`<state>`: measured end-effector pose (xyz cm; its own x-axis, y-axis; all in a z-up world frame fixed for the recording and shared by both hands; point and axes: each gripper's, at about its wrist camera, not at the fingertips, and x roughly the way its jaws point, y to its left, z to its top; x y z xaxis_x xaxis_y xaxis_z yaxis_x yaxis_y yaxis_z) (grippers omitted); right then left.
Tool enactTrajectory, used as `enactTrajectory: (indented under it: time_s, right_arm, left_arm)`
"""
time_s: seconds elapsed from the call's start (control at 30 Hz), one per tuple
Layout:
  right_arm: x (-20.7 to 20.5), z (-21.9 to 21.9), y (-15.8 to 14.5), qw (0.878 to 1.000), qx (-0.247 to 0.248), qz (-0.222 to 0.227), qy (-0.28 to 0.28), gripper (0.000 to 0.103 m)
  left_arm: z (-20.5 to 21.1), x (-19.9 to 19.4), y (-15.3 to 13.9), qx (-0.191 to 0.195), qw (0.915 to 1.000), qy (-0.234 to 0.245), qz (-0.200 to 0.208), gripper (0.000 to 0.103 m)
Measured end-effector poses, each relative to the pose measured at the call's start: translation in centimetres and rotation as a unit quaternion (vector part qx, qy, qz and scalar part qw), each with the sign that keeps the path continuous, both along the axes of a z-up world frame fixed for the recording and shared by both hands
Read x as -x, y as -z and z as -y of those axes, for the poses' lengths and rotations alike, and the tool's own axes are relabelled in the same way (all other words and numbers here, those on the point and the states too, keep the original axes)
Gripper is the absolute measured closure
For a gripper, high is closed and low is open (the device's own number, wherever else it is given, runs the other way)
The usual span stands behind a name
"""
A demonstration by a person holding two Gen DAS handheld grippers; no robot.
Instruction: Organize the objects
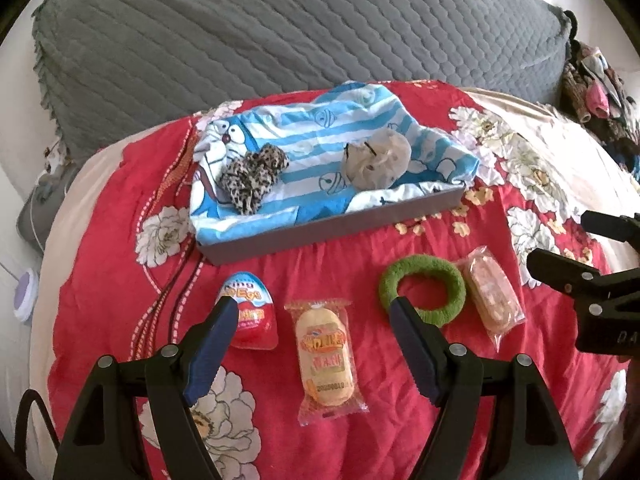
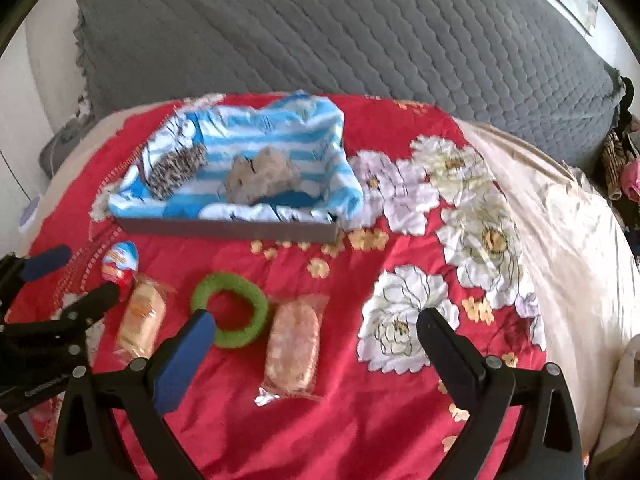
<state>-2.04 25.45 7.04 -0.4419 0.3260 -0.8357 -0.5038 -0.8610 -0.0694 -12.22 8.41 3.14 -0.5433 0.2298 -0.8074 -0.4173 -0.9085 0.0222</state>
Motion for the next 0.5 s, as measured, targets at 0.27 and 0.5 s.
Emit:
enactTrajectory:
  time_s: [0.27, 0.5]
  right_arm:
    - [-0.4, 0.1, 2.4, 1.0, 0.007, 0.013, -0.003, 0.001]
    - [-0.8, 0.1, 4.1, 0.999, 0.028, 0.023, -0.002, 0.001]
  left_arm:
    - [0.2, 0.3, 2.3, 0.013, 0.9998, -0.006, 0.013, 0.024]
    - [0.4, 0.3, 3.9, 0.004, 0.9996, -0.004, 0.029, 0.024]
